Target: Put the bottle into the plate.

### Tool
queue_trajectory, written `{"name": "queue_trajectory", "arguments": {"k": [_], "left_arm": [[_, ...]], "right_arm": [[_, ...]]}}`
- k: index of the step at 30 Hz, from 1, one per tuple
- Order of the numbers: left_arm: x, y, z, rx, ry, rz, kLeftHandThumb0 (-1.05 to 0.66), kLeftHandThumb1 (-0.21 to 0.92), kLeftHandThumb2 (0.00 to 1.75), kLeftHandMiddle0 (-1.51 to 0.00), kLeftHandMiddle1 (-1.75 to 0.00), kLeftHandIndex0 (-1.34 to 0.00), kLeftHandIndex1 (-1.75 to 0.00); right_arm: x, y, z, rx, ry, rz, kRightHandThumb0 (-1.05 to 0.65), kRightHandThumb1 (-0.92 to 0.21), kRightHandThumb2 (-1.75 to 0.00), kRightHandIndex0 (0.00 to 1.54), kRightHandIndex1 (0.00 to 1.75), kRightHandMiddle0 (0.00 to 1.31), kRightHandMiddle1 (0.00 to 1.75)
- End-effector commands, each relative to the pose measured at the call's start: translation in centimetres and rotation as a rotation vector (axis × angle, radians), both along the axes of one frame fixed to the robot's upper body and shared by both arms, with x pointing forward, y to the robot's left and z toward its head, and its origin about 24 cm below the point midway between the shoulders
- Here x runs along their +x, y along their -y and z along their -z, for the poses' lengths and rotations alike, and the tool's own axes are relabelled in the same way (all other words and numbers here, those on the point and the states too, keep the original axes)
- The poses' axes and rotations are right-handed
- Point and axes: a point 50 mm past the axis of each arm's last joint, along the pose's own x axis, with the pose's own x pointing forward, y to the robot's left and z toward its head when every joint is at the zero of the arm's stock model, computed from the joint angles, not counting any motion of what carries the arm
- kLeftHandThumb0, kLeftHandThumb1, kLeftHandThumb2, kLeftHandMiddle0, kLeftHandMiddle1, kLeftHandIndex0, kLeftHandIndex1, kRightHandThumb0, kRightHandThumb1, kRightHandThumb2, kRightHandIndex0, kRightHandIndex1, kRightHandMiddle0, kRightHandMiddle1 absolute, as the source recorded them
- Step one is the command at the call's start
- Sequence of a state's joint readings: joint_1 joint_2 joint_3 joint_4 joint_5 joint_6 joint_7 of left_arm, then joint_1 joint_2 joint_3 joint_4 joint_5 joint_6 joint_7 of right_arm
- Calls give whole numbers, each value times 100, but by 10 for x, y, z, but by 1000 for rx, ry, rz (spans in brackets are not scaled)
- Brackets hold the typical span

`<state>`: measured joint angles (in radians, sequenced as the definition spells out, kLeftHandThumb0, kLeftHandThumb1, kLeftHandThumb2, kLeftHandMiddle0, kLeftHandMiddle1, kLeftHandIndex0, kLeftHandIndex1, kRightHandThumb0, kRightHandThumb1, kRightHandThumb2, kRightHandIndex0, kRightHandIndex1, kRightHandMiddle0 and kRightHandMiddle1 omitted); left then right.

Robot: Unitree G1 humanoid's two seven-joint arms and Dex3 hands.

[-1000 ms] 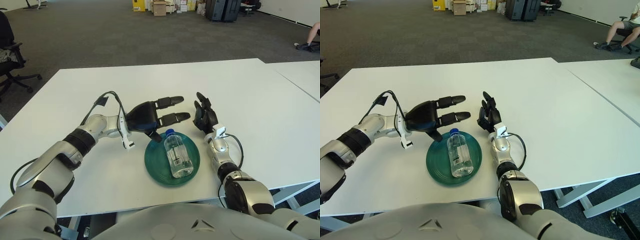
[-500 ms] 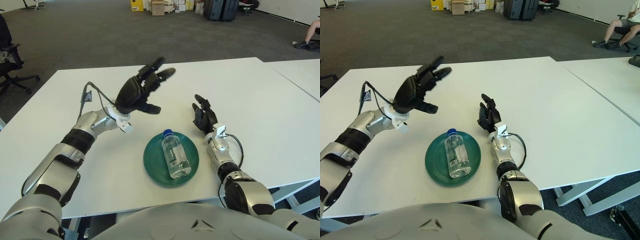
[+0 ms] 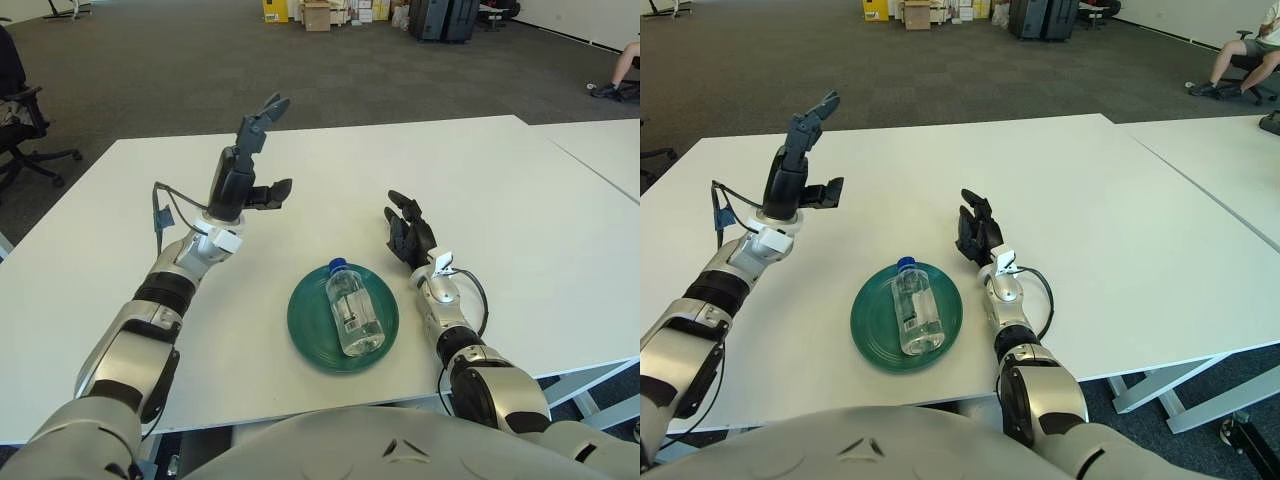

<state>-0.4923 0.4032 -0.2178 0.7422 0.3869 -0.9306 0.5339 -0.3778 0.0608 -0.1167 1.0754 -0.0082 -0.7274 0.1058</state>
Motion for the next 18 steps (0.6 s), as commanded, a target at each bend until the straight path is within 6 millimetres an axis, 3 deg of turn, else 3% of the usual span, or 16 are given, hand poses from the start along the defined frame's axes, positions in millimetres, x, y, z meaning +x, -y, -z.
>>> {"name": "queue_trajectory", "arguments": {"k": [1,12,15,18], "left_arm": [[3,-9,7,-38,-59,-43,-73,92,75,-29,-16,0,-73],[6,-24,31,-116,-210,-178,-72,92,78,-23,-29,0,-83],[2,-25,45,-142,-266,-223,-73,92,78,-18,-40,0,-85],[-7,-25,61,-164,-333,-264,-72,92,77,-15,-56,0,-97]], "right_arm": [[-15,5,19,11,-99,27,-62,-92,-73,29,2,0,62],[-16,7,21,21,-108,29,-64,-92,-72,28,1,0,63],[-17,8,19,20,-78,13,-65,-92,-72,27,1,0,64],[-17,8,18,5,-62,-7,-67,-92,-73,27,0,0,67]]}}
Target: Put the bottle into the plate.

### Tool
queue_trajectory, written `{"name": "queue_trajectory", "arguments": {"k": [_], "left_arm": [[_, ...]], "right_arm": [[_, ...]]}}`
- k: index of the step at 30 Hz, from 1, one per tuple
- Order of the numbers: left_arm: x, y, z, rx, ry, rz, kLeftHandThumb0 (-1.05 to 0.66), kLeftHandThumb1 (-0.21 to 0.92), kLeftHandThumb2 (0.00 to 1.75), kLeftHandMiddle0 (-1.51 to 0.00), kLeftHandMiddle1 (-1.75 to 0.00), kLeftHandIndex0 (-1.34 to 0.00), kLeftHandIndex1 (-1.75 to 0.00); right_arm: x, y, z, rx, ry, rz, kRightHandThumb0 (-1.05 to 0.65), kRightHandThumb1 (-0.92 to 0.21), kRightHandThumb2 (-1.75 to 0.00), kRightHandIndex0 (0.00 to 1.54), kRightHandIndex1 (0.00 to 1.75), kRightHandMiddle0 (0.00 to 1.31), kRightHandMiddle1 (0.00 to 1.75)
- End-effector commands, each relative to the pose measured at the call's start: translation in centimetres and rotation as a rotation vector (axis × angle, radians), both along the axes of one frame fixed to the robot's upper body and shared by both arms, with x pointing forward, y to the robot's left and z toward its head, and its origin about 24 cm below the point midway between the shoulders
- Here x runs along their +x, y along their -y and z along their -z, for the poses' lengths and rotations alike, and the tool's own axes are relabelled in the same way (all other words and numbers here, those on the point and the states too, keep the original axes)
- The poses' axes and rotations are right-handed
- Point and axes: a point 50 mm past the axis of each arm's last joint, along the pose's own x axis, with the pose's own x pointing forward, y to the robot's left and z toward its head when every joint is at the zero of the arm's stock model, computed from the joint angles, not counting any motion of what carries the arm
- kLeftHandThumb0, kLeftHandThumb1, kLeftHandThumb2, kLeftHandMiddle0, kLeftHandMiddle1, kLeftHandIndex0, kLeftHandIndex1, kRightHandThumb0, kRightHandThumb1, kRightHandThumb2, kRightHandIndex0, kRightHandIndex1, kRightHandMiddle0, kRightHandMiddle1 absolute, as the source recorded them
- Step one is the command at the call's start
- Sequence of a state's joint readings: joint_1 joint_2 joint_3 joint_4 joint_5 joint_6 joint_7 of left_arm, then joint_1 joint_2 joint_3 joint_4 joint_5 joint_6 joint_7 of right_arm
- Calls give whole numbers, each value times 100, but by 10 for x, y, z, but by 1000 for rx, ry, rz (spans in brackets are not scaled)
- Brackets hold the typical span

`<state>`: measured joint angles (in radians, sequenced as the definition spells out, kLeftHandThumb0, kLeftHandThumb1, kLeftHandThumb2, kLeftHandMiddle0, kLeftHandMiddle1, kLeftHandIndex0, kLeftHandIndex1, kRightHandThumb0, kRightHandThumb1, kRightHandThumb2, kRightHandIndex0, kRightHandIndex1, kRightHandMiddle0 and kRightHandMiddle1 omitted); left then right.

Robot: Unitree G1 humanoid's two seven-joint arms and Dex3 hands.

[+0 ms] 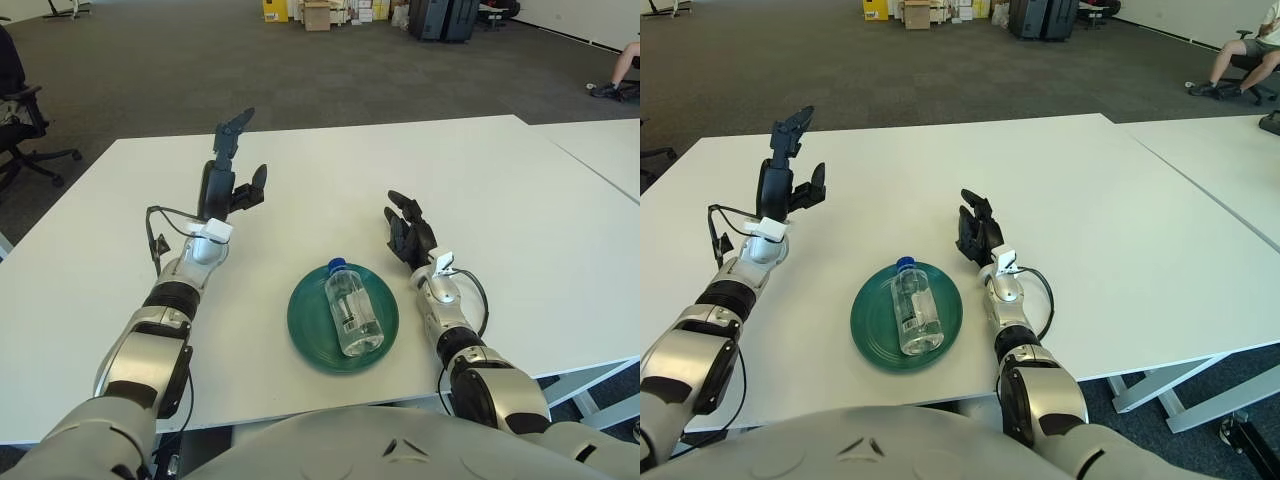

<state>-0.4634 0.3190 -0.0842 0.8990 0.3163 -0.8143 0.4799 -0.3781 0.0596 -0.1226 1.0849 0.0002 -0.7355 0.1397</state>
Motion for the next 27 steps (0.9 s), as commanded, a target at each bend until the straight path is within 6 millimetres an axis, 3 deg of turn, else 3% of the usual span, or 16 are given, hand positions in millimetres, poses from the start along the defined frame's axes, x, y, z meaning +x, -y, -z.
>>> {"name": "queue_trajectory", "arguments": {"k": [1,12,20,27], "left_arm": [[-11,-1,23,-37,-99,-56,-72,92,77,-15,-60,0,-102],[-21,5,61,-124,-318,-123,-67,92,71,-26,-76,0,-127],[-35,17,84,-222,-458,-145,-67,92,66,-29,-74,-2,-126],[-47,30,93,-272,-521,-146,-69,92,65,-33,-71,-6,-120]], "right_arm": [[-17,8,18,-5,-64,12,-67,-92,-74,26,0,0,67],[-16,9,17,-26,-58,-8,-69,-92,-76,25,0,0,67],[-17,9,16,-48,-42,-15,-71,-92,-78,25,0,0,67],[-17,9,17,-37,-46,-11,-70,-92,-78,24,0,0,65]]}}
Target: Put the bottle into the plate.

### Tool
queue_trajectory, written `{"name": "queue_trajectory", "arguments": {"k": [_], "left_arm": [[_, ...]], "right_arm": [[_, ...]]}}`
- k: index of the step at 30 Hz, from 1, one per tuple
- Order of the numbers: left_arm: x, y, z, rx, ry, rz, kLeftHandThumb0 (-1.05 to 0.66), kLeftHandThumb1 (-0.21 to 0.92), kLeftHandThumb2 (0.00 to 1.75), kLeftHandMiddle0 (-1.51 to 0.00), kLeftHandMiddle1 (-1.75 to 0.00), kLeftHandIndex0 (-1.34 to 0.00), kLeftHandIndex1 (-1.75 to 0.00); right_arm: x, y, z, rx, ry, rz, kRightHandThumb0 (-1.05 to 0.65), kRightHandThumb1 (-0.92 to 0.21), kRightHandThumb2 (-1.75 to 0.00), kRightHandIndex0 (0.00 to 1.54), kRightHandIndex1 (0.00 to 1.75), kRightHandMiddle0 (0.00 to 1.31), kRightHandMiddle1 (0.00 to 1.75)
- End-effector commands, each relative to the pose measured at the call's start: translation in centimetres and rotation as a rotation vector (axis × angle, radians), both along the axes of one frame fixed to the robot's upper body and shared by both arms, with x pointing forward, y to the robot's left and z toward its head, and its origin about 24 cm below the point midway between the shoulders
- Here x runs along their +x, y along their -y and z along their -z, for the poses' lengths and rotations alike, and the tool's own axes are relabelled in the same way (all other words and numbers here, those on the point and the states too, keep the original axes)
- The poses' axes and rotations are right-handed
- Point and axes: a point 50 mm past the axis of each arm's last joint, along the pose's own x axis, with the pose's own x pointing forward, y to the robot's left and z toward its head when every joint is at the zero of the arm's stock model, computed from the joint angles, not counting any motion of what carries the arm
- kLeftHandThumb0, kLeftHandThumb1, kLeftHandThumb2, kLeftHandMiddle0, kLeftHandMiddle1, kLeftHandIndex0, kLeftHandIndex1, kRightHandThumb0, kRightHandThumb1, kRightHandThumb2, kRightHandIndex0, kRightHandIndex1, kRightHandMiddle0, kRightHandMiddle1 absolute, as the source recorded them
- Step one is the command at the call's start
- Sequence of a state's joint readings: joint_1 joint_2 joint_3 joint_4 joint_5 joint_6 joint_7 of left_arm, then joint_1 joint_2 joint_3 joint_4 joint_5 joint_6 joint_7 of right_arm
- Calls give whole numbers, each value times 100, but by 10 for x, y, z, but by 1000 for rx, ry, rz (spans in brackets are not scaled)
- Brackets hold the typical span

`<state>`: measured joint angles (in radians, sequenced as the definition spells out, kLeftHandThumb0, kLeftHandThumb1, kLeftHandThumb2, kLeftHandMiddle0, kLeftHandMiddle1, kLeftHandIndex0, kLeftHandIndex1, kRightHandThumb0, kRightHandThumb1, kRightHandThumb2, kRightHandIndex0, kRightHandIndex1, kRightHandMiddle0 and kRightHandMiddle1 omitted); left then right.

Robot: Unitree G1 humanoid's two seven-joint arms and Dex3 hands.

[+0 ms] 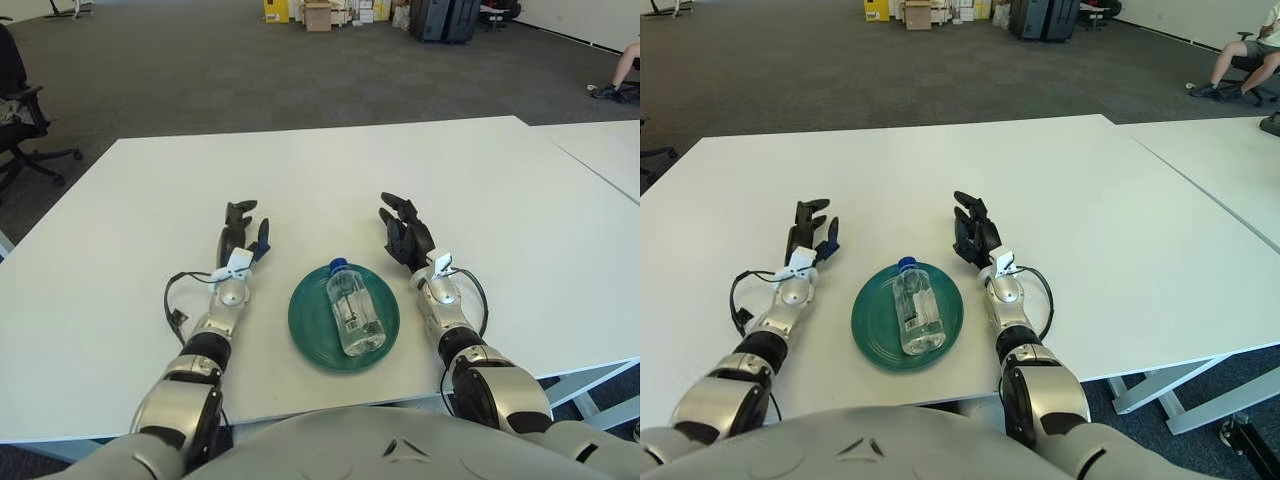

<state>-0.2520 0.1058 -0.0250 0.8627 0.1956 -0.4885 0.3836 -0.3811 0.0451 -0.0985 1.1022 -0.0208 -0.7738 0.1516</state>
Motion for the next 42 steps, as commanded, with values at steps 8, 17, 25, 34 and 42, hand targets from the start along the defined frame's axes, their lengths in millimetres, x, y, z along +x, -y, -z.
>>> {"name": "queue_trajectory", "arguments": {"k": [8,17,25,34,42], "left_arm": [[-6,9,3,-67,-46,35,-74,92,68,-32,-58,-3,-109],[-8,11,5,-142,-22,43,-78,92,78,-29,-38,0,-90],[-10,13,3,-166,20,21,-79,92,85,-27,-22,0,-80],[-10,13,2,-158,44,15,-79,92,88,-27,-17,0,-81],[-9,13,1,-144,55,8,-80,92,90,-31,-15,0,-87]], "right_arm": [[-16,10,19,29,-83,47,-68,-92,-78,25,0,0,64],[-16,10,17,41,-65,47,-68,-92,-78,25,0,0,64],[-15,10,17,30,-72,36,-71,-92,-78,25,0,0,65],[-15,11,17,33,-68,39,-73,-92,-79,24,0,0,65],[-16,12,16,11,-60,37,-74,-92,-79,23,0,0,64]]}}
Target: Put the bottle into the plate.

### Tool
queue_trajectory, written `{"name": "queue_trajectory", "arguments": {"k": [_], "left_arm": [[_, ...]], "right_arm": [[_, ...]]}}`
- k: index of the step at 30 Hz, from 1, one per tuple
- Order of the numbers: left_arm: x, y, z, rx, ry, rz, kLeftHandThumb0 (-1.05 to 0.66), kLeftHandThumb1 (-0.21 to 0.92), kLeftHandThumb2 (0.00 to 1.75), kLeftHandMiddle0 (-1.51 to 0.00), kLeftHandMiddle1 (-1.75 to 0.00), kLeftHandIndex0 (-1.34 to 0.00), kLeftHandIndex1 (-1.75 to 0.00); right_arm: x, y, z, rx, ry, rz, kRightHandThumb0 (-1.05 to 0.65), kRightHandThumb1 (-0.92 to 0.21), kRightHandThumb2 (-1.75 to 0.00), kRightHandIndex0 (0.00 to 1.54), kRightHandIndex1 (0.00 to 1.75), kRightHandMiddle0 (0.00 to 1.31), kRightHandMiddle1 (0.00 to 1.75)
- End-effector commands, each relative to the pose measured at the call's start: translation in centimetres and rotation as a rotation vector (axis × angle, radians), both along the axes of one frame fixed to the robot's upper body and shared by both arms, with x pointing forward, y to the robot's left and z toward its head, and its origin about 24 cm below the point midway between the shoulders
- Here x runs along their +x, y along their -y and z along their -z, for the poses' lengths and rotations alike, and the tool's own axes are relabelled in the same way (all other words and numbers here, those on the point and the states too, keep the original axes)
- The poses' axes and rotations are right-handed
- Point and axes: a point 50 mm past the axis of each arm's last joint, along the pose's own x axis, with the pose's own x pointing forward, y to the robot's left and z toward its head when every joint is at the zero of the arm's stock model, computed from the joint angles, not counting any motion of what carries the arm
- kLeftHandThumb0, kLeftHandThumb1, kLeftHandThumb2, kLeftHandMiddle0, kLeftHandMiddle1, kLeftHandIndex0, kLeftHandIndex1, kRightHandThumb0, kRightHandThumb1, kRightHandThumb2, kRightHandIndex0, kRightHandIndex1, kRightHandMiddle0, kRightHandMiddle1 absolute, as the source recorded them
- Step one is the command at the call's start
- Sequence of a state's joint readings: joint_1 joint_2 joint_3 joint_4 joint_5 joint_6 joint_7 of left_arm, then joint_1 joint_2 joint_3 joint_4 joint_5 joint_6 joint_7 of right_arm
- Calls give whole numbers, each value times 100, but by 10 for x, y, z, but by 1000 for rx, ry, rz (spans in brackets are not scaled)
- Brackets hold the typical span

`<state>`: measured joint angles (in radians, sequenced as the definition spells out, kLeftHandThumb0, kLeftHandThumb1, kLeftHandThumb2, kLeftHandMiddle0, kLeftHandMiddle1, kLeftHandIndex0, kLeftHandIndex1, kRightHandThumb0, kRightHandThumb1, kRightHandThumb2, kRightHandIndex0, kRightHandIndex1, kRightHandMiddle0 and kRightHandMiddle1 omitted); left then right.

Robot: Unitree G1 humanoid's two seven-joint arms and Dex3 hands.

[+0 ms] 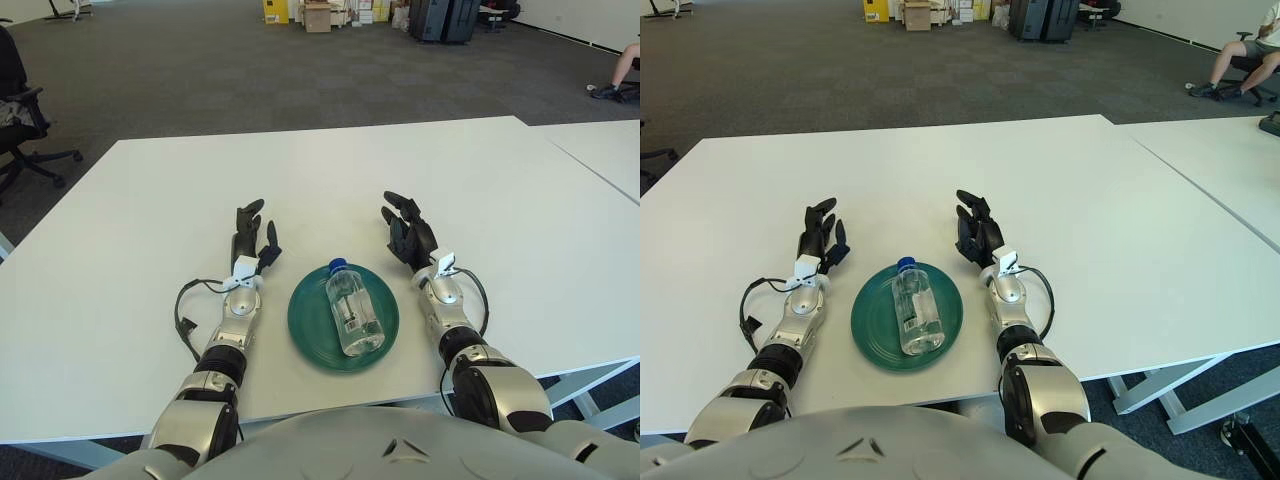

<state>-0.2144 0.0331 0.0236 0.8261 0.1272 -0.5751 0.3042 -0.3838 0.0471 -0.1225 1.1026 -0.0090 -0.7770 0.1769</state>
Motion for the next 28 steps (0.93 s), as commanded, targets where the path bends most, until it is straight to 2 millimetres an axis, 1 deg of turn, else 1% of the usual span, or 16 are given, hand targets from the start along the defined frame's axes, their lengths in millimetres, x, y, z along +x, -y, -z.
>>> {"name": "queue_trajectory", "arguments": {"k": [1,15,28], "left_arm": [[-2,-1,3,13,-10,-9,-80,92,90,-32,-15,0,-88],[-2,0,1,26,26,-46,-80,92,91,-35,-14,0,-90],[-3,1,1,19,37,-48,-79,92,92,-34,-11,0,-88]], "right_arm": [[-16,10,17,-8,-65,33,-74,-92,-79,23,0,0,64],[-16,12,17,8,-66,45,-72,-92,-80,24,0,0,64],[-16,13,17,-17,-64,49,-72,-92,-78,24,0,0,63]]}}
